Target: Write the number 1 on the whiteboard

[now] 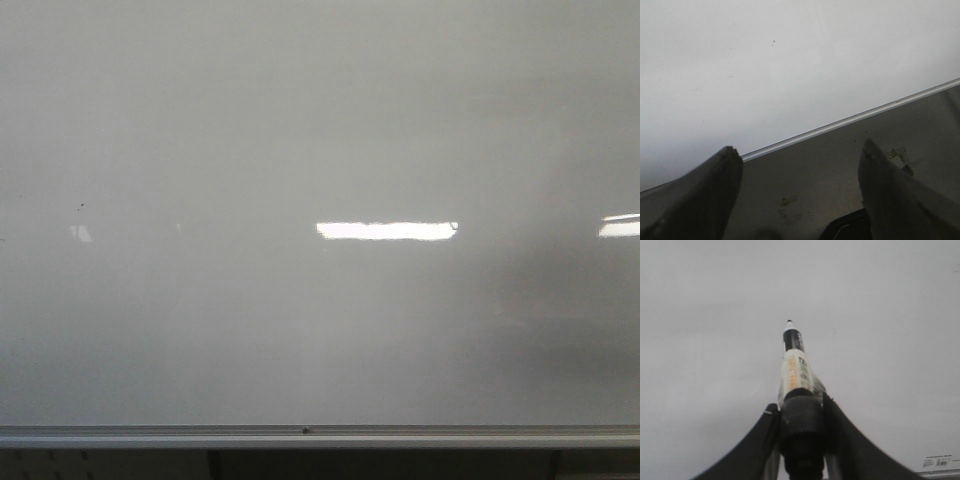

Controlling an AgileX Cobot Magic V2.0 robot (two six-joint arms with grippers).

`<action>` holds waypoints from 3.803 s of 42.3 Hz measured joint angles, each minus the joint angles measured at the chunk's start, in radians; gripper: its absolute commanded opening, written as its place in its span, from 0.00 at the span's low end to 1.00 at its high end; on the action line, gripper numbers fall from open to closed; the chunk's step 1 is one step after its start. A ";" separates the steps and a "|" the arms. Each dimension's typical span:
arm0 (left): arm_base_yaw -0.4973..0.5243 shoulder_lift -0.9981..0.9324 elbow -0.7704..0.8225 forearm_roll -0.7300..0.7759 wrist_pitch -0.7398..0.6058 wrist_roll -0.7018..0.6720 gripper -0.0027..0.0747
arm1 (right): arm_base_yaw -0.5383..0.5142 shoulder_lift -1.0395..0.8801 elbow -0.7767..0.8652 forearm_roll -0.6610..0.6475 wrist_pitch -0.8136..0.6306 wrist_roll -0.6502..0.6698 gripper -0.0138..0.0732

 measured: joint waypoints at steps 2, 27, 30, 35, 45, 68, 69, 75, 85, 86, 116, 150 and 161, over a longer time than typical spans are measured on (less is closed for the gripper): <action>0.000 0.000 0.000 0.000 0.000 0.000 0.66 | -0.025 0.002 0.000 0.002 0.009 0.004 0.07; 0.000 0.000 0.000 -0.002 0.000 0.000 0.66 | -0.347 0.102 -0.002 0.592 0.017 -0.654 0.07; 0.000 0.000 0.000 -0.002 0.000 0.000 0.66 | -0.347 0.102 -0.002 0.594 -0.015 -0.660 0.07; 0.000 0.000 0.000 -0.002 0.000 0.000 0.66 | -0.347 0.102 -0.002 0.599 -0.070 -0.662 0.07; 0.000 0.000 0.000 -0.002 0.000 0.000 0.66 | -0.347 0.142 -0.015 0.604 -0.149 -0.664 0.07; 0.000 0.000 0.000 -0.002 -0.002 0.000 0.66 | -0.347 0.280 -0.125 0.621 -0.155 -0.666 0.07; 0.000 0.000 0.000 -0.002 -0.002 0.000 0.66 | -0.347 0.286 -0.127 0.623 -0.136 -0.666 0.07; 0.000 0.000 0.000 -0.002 -0.002 0.000 0.66 | -0.347 0.320 -0.127 0.627 -0.001 -0.666 0.07; 0.000 0.000 0.000 -0.002 -0.002 0.000 0.66 | -0.347 0.375 -0.127 0.627 0.134 -0.666 0.07; 0.000 0.000 0.000 -0.002 -0.002 0.000 0.66 | -0.347 0.375 -0.130 0.627 0.138 -0.666 0.07; -0.322 0.087 -0.111 -0.268 0.099 0.449 0.66 | -0.035 0.066 -0.154 0.953 0.604 -1.174 0.07; -0.759 0.589 -0.491 -0.170 0.155 0.581 0.64 | 0.207 0.066 -0.120 1.000 0.609 -1.276 0.07; -0.759 0.625 -0.499 -0.164 0.158 0.599 0.36 | 0.207 0.066 -0.120 1.000 0.609 -1.276 0.07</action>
